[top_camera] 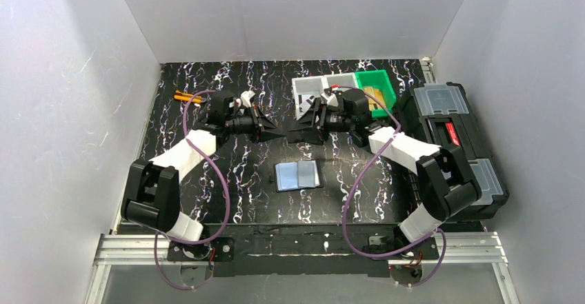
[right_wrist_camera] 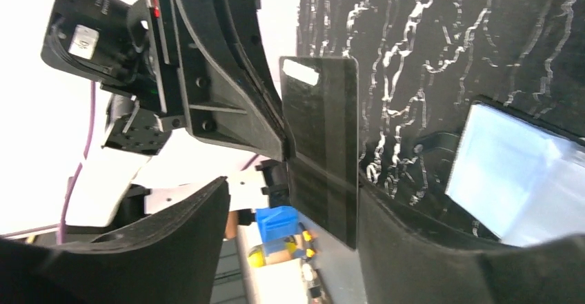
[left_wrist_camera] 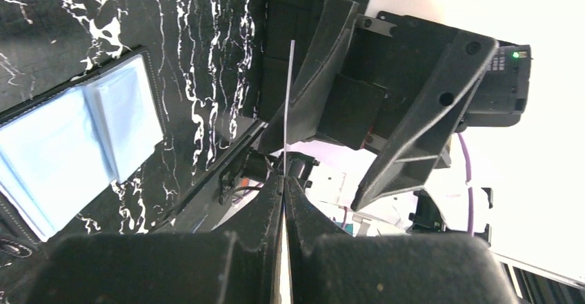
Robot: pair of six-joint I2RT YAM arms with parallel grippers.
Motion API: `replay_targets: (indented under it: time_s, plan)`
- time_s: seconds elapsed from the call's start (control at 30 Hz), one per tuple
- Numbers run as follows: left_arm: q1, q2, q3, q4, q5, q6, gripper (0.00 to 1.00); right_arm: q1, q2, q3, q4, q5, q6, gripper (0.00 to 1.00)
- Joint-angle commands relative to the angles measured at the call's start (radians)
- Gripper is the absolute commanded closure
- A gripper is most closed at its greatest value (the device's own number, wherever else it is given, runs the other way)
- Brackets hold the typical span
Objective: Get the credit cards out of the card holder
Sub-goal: Remove the credit card from the card holder, then place the credit card in the storage box.
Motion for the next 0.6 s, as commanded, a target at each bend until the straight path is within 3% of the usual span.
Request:
replay_targets:
  time_s: [0.0,0.1,0.23,0.33,0.43,0.57]
  plan:
    - [0.004,-0.024,-0.005,0.067,0.065,-0.044,1.0,-0.005,0.037,-0.025,0.223,-0.076,0.137,0.36]
    - [0.004,-0.027,0.003,0.038,0.066,-0.022,1.0,-0.005,0.05,-0.031,0.251,-0.083,0.158,0.59]
    - [0.005,-0.026,0.01,0.012,0.07,-0.004,1.0,-0.005,0.053,-0.026,0.243,-0.09,0.155,0.96]
    - [0.004,-0.028,0.027,-0.03,0.065,0.023,0.99,-0.005,0.051,-0.017,0.202,-0.083,0.126,0.99]
    - [0.004,-0.037,0.04,-0.064,0.05,0.048,0.79,-0.005,0.04,-0.003,0.132,-0.068,0.074,0.99]
    - [0.005,-0.052,0.063,-0.16,0.011,0.114,0.35,-0.006,0.021,0.044,-0.025,-0.031,-0.035,0.99]
